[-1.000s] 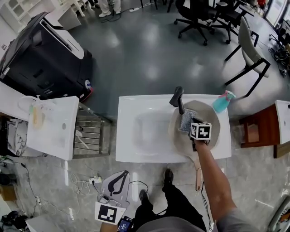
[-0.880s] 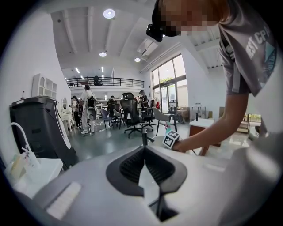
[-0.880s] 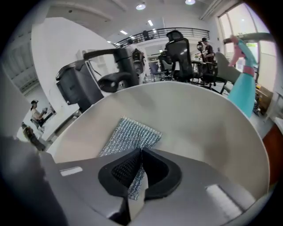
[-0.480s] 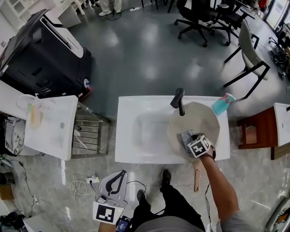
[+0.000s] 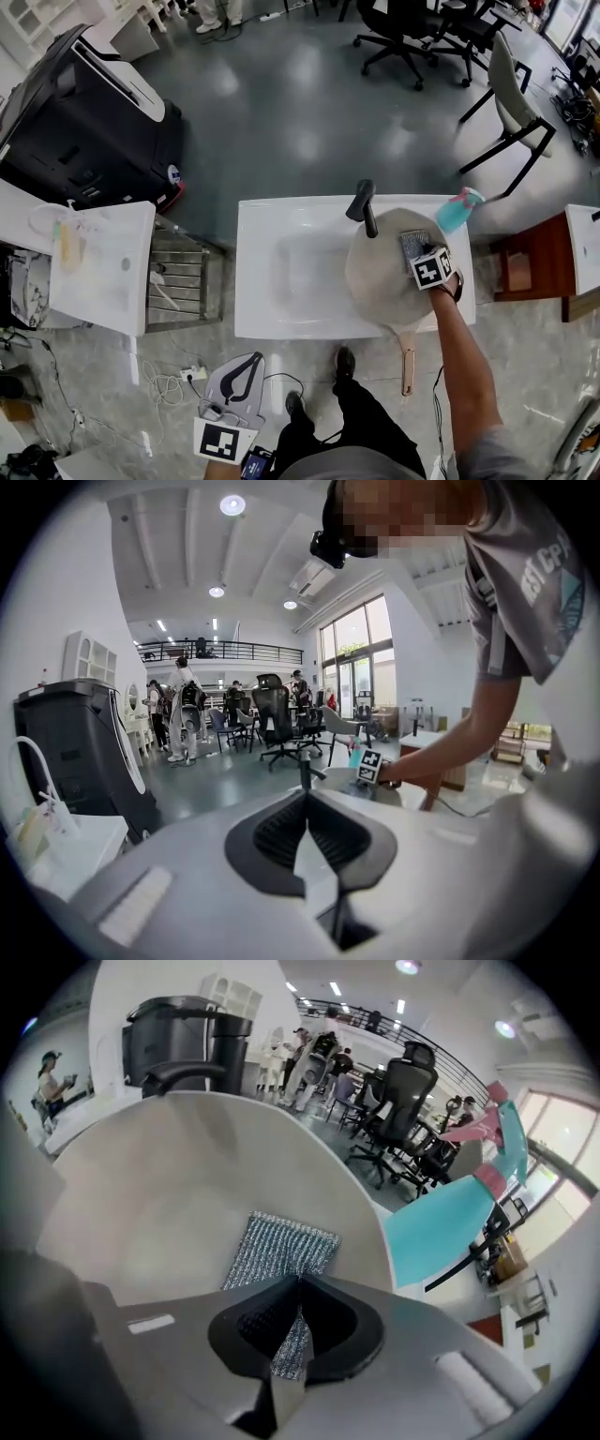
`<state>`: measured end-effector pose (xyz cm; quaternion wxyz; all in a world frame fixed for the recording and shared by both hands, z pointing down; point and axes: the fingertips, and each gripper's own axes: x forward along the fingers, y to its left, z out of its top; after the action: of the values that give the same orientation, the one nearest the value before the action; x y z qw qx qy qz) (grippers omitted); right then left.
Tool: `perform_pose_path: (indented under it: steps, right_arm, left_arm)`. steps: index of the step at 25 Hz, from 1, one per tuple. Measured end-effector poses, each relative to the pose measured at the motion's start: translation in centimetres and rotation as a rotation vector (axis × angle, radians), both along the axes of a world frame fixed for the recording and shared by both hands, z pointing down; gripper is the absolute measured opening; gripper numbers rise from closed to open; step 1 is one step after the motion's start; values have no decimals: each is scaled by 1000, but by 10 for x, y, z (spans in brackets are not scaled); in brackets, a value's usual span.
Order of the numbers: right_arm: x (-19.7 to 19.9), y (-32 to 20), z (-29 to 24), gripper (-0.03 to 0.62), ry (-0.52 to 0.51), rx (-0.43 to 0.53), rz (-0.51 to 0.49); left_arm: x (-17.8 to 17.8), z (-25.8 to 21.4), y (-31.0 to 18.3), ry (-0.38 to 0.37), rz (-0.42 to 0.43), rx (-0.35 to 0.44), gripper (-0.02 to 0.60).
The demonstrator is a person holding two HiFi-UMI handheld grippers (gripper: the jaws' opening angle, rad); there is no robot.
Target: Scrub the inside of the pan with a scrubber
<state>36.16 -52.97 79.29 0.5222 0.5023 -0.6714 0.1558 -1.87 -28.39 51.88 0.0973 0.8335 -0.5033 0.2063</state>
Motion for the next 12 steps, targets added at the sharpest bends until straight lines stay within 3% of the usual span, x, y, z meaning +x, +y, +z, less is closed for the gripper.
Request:
perform_pose_path:
  steps: [5,12]
  right_arm:
    - [-50,-28,-7,11,-189,45,39]
    - [-142,0,-1,11,-254,-11,-157]
  left_arm:
    - [1,4,-2,-4,6,-4,2]
    - [5,3,-6,3,5,-3,2]
